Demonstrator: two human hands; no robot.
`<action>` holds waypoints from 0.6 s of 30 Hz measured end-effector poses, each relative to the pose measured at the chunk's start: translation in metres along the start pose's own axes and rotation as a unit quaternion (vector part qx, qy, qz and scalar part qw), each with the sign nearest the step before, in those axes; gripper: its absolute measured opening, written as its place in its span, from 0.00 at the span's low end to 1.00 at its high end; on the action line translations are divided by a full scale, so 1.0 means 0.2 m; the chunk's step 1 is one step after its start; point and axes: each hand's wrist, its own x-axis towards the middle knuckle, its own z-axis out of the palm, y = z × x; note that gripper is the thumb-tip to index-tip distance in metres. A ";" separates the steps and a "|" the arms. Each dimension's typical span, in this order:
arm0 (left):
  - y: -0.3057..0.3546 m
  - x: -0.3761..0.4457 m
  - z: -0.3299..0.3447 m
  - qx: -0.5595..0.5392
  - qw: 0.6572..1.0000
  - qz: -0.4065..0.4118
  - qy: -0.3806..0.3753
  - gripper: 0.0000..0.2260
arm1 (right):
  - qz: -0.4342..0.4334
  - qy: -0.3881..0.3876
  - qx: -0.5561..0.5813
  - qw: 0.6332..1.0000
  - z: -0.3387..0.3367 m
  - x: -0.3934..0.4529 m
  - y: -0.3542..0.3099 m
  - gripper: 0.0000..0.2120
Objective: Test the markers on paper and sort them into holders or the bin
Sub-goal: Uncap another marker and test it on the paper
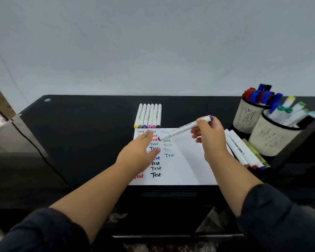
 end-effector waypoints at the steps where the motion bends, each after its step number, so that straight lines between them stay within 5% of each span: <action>1: 0.02 -0.03 0.00 -0.044 0.999 0.000 0.018 0.29 | 0.009 -0.003 0.013 1.000 0.00 -0.03 -0.01 0.03; 7: 0.07 -0.22 -0.01 -0.280 0.959 -0.051 0.007 0.15 | 0.045 0.002 0.063 0.997 0.00 -0.19 -0.06 0.07; 18: 0.08 -0.38 0.03 -0.389 0.919 -0.065 0.021 0.10 | 0.117 -0.110 -0.039 0.986 0.07 -0.38 -0.05 0.15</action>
